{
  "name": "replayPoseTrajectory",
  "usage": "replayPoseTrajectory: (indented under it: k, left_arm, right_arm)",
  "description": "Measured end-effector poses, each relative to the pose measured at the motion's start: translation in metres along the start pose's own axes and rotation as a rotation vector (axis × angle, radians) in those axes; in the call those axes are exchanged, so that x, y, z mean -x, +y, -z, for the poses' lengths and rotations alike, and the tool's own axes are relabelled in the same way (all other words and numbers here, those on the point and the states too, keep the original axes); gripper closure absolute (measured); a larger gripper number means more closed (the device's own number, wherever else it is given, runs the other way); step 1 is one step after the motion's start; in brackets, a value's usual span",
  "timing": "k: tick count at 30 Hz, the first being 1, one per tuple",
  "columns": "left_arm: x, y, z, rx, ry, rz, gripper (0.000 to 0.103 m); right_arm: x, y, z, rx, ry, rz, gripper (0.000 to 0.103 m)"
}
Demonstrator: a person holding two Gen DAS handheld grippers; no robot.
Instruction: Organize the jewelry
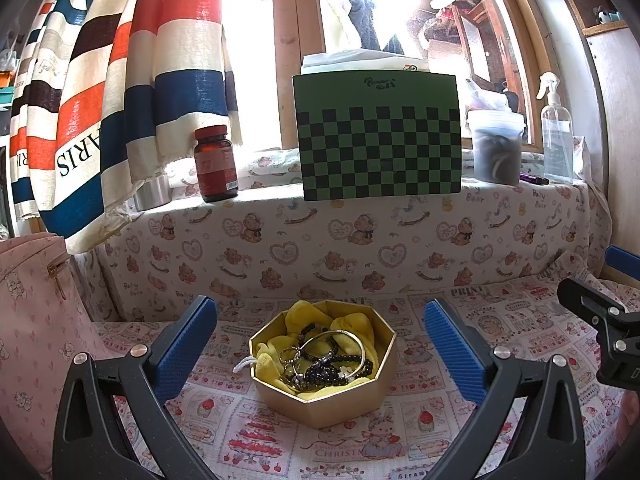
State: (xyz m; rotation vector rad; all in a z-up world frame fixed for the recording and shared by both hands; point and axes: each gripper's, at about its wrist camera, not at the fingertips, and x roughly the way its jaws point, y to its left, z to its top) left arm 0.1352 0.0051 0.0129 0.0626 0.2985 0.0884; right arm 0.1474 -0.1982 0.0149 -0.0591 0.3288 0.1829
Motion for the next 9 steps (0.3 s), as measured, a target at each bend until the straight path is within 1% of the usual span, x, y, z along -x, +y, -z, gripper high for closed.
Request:
replayPoseTrajectory:
  k: [9]
  left_arm:
    - [-0.0022,0.0002,0.0007,0.002,0.011,0.011,0.0]
  right_arm:
    - [0.0006,-0.0013,0.005,-0.002,0.002,0.003,0.0]
